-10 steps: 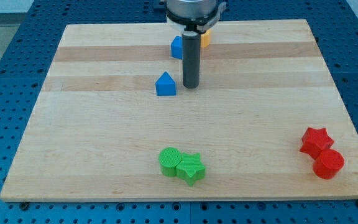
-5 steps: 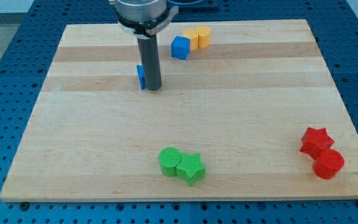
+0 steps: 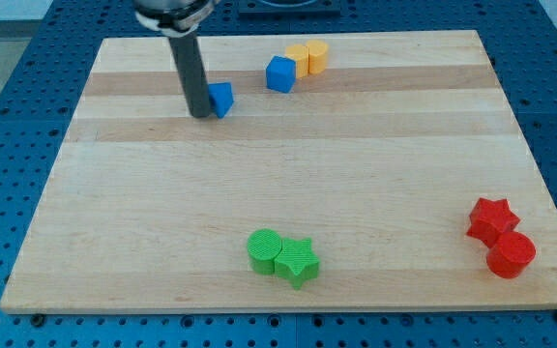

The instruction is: Slide the blue triangle towards the top center

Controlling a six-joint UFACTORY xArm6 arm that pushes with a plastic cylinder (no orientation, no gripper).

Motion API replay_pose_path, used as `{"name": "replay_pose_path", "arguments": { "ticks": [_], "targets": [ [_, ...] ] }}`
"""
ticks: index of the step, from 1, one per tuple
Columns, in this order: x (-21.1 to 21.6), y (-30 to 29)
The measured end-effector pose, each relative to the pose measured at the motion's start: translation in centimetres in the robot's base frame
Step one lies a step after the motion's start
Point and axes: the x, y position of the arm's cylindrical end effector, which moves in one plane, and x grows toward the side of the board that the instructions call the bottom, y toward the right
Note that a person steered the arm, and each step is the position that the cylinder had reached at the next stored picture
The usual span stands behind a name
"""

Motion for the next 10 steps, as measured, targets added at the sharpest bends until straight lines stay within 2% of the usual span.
{"name": "replay_pose_path", "arguments": {
  "ticks": [1,3,4,7,8,9,10],
  "targets": [
    [-2.9,0.8],
    [1.1,0.8],
    [1.1,2.1],
    [-4.7,2.1],
    [-3.3,1.1],
    [-1.1,2.5],
    [-1.2,5.3]
  ]
}}
